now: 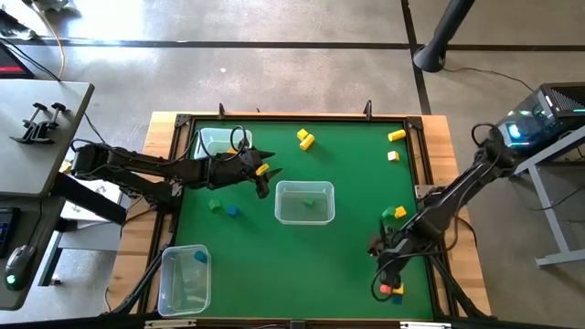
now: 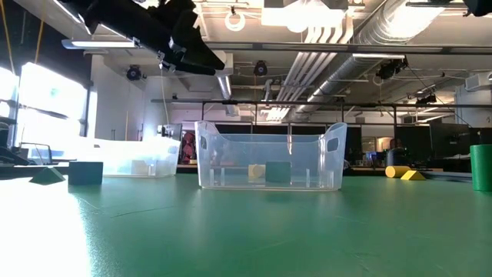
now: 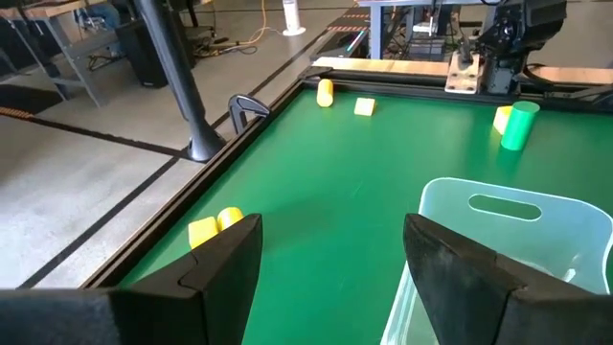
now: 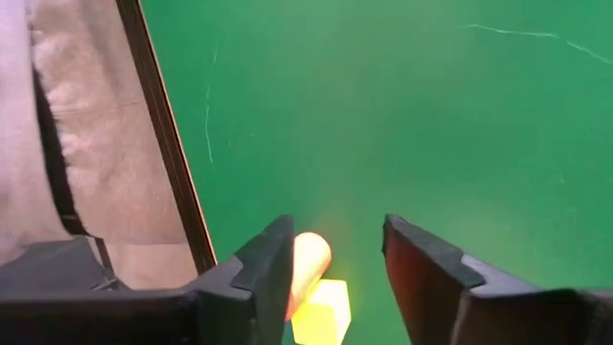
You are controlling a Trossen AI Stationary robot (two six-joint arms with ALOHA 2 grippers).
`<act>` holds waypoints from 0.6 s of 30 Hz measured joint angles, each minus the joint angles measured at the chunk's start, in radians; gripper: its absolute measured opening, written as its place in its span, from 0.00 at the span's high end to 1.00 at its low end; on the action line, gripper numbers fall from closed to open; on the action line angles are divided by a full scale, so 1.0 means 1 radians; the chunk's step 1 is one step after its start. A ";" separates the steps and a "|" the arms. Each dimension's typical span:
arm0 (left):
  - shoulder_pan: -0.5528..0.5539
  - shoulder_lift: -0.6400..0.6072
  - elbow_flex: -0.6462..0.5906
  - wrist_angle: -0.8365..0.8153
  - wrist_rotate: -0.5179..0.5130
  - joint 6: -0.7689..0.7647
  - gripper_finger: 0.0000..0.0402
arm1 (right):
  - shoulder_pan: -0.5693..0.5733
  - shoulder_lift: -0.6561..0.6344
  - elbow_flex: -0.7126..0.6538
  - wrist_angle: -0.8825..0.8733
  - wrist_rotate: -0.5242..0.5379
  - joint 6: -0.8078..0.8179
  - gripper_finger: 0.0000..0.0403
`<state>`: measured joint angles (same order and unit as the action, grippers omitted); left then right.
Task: Sort blocks by size
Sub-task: Put the yellow triangular block into the top left transparent bin
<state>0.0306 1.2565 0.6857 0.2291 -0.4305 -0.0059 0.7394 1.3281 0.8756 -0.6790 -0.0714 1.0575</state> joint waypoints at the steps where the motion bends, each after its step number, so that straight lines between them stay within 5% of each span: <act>1: 0.000 0.000 0.000 0.000 0.000 0.000 0.41 | 0.000 0.013 0.008 -0.002 0.000 0.000 0.58; 9: -0.024 0.000 0.000 0.001 0.000 -0.035 0.41 | 0.088 0.090 0.072 -0.070 -0.012 0.045 0.37; 18: -0.137 0.000 0.000 0.001 -0.010 -0.090 0.41 | 0.255 0.117 0.126 -0.283 -0.057 0.185 0.36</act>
<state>-0.1066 1.2567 0.6857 0.2304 -0.4404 -0.0955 0.9941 1.4456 1.0012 -0.9619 -0.1288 1.2422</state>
